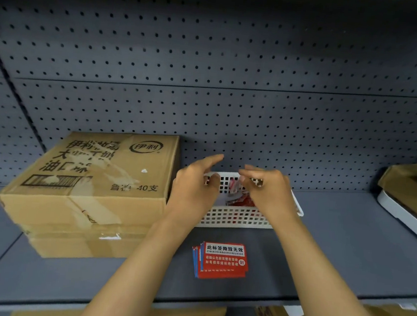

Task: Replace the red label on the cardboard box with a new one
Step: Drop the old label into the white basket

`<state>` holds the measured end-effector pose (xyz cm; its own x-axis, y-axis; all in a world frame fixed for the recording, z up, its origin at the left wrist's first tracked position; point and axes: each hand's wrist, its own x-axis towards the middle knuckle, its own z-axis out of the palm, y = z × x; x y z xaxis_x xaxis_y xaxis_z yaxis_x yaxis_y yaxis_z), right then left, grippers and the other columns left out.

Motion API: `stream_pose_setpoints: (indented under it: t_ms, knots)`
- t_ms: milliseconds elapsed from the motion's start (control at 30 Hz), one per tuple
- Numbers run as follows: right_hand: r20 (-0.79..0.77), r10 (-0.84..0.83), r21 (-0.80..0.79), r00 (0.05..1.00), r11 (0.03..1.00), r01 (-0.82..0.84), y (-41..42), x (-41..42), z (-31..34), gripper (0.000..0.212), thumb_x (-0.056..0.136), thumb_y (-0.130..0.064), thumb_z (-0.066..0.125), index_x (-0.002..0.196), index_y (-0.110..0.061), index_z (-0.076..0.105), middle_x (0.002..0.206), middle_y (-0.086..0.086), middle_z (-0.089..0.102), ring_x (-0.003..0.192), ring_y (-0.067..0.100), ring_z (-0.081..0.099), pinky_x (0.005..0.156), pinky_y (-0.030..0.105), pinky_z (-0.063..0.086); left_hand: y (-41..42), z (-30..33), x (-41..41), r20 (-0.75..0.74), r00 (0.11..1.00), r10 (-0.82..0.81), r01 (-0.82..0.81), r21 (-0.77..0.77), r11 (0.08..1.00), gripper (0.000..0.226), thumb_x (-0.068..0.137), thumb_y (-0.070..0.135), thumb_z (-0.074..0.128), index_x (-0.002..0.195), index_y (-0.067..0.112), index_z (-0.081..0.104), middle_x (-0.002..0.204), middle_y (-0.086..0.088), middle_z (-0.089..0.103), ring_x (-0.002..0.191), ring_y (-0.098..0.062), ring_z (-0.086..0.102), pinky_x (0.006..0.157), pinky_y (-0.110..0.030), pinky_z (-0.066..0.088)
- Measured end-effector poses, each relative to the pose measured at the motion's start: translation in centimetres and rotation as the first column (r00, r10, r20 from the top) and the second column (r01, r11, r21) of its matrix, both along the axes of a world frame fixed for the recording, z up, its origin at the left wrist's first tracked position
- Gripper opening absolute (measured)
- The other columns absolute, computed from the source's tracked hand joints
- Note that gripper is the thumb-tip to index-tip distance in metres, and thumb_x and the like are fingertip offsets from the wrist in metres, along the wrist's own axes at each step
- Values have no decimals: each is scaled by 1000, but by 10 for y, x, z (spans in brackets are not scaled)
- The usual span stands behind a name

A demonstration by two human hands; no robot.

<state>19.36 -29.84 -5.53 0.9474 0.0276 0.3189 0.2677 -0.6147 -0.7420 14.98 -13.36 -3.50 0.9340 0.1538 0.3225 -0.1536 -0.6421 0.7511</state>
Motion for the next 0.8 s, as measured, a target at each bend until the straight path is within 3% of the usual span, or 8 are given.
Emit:
stream_pose_setpoints:
  t_ms: [133, 233, 300, 367, 467, 633, 733, 800]
  knots:
    - [43, -54, 33, 998, 998, 53, -3, -4, 0, 11, 87, -26, 80, 96, -31, 83, 108, -7, 81, 106, 13, 73, 93, 41, 58, -2, -2, -4, 39, 999, -33, 33, -11, 999, 45, 99, 6, 50, 134, 32, 63, 134, 3, 67, 118, -10, 62, 98, -19, 46]
    - [29, -59, 65, 998, 996, 57, -8, -12, 2, 4, 85, -32, 81, 88, -34, 81, 102, -12, 79, 103, 10, 70, 88, 38, 57, -3, -9, -9, 78, 997, -29, 29, 3, 1000, 44, 97, 4, 53, 131, 30, 64, 131, 5, 66, 106, -2, 58, 84, 1, 37]
    - [28, -63, 98, 998, 993, 60, -11, -18, 3, 6, 84, -31, 81, 89, -34, 80, 94, -15, 78, 92, 9, 70, 83, 36, 58, -6, -14, -14, 89, 995, -38, 39, -2, 999, 43, 96, 3, 55, 130, 28, 65, 128, 7, 66, 104, 0, 57, 80, 7, 35]
    - [29, -65, 108, 997, 992, 61, -12, -26, 2, 7, 83, -30, 81, 90, -33, 80, 86, -16, 77, 82, 8, 69, 79, 35, 60, -10, -20, -20, 101, 993, -55, 58, -33, 998, 41, 95, 3, 57, 128, 25, 67, 125, 7, 68, 105, -3, 62, 88, 0, 43]
    - [25, -42, 82, 999, 996, 39, -11, -39, -3, 5, 82, -32, 81, 87, -34, 80, 81, -17, 76, 76, 5, 69, 76, 32, 60, -14, -31, -26, 136, 989, -59, 68, -62, 996, 36, 94, 2, 58, 121, 21, 72, 121, 6, 73, 106, -6, 67, 96, -22, 54]
    - [-123, 19, -82, 992, 996, -29, -13, -54, -22, 5, 79, -38, 80, 84, -39, 80, 87, -16, 79, 85, 3, 71, 84, 38, 61, -14, -54, -39, 137, 984, -116, 113, 35, 993, 31, 91, 0, 62, 109, 20, 77, 111, 5, 77, 98, -7, 69, 90, -25, 57]
    - [-300, 72, -183, 951, 974, -132, -10, -63, -40, 19, 77, -39, 79, 95, -34, 81, 98, -11, 80, 93, 12, 73, 86, 44, 61, -12, -67, -47, 219, 966, -137, 105, 151, 983, 27, 84, -1, 69, 98, 20, 79, 101, 2, 77, 99, -17, 69, 88, -30, 57]
    - [-325, 109, -221, 939, 957, -187, -8, -68, -52, 27, 76, -43, 76, 102, -35, 79, 103, -10, 79, 96, 14, 73, 85, 45, 61, -9, -78, -51, 248, 957, -147, 105, 175, 979, 27, 80, -1, 71, 94, 20, 80, 97, 1, 77, 99, -20, 68, 86, -32, 57]
